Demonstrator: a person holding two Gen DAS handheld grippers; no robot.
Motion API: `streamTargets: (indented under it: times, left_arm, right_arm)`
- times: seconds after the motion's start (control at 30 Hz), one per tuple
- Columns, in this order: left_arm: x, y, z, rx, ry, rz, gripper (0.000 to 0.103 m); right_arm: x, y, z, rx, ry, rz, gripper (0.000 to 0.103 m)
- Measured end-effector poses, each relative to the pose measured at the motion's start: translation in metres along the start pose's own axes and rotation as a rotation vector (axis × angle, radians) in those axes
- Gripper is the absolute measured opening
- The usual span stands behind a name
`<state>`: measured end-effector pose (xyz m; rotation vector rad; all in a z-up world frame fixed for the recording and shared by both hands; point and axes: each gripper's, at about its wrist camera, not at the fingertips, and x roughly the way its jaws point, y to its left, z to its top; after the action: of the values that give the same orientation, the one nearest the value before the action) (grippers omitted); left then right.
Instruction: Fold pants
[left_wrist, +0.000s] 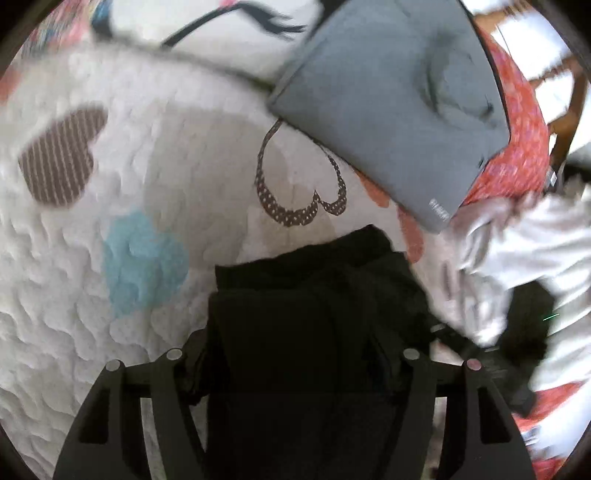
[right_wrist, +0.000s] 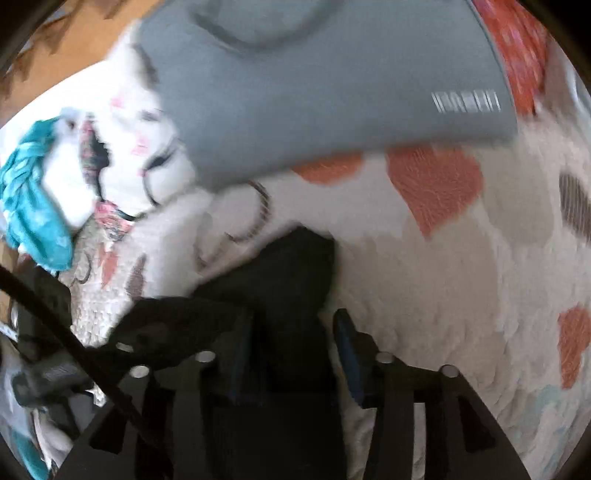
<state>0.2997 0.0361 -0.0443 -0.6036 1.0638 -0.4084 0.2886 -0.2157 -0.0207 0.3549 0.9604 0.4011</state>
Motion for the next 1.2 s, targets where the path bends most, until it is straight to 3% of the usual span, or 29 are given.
streamTargets:
  times: [0.1, 0.2, 0.27, 0.33, 0.43, 0.53, 0.63, 0.67, 0.8, 1.03, 1.2]
  left_arm:
    - [-0.022, 0.002, 0.007, -0.03, -0.052, -0.018, 0.065]
    - [-0.047, 0.004, 0.012, -0.071, -0.142, 0.012, 0.065]
    - [-0.062, -0.002, 0.01, -0.062, -0.225, 0.042, 0.065]
    - [-0.066, -0.013, 0.009, -0.032, -0.253, -0.007, 0.065]
    - [-0.058, -0.032, 0.005, 0.024, -0.234, -0.083, 0.067]
    - [-0.026, -0.028, 0.002, 0.023, -0.147, 0.003, 0.067]
    - [0.001, -0.011, 0.001, -0.005, -0.093, 0.107, 0.068]
    - [0.002, -0.009, 0.001, -0.006, -0.093, 0.117, 0.073]
    - [-0.009, -0.014, 0.001, 0.007, -0.106, 0.128, 0.074]
    - [-0.071, -0.044, -0.026, 0.15, -0.273, 0.253, 0.074]
    - [-0.12, -0.063, -0.077, 0.249, -0.423, 0.362, 0.074]
  right_arm:
    - [-0.013, -0.009, 0.005, 0.043, -0.031, 0.001, 0.057]
    - [-0.044, 0.0, 0.011, 0.034, -0.136, -0.015, 0.058]
    - [-0.054, 0.005, 0.012, 0.036, -0.156, 0.041, 0.058]
    - [-0.057, 0.008, 0.012, 0.041, -0.145, 0.112, 0.058]
    - [-0.045, 0.008, 0.007, 0.09, -0.083, 0.229, 0.058]
    - [-0.025, -0.001, 0.0, 0.151, -0.012, 0.278, 0.058]
    - [-0.01, -0.01, -0.007, 0.162, 0.02, 0.243, 0.057]
    - [-0.007, -0.012, -0.008, 0.171, 0.024, 0.246, 0.057]
    - [-0.02, -0.002, -0.003, 0.134, -0.004, 0.194, 0.058]
    - [-0.069, 0.004, -0.03, 0.101, -0.057, 0.076, 0.062]
    - [-0.109, 0.002, -0.066, 0.116, -0.092, 0.036, 0.063]
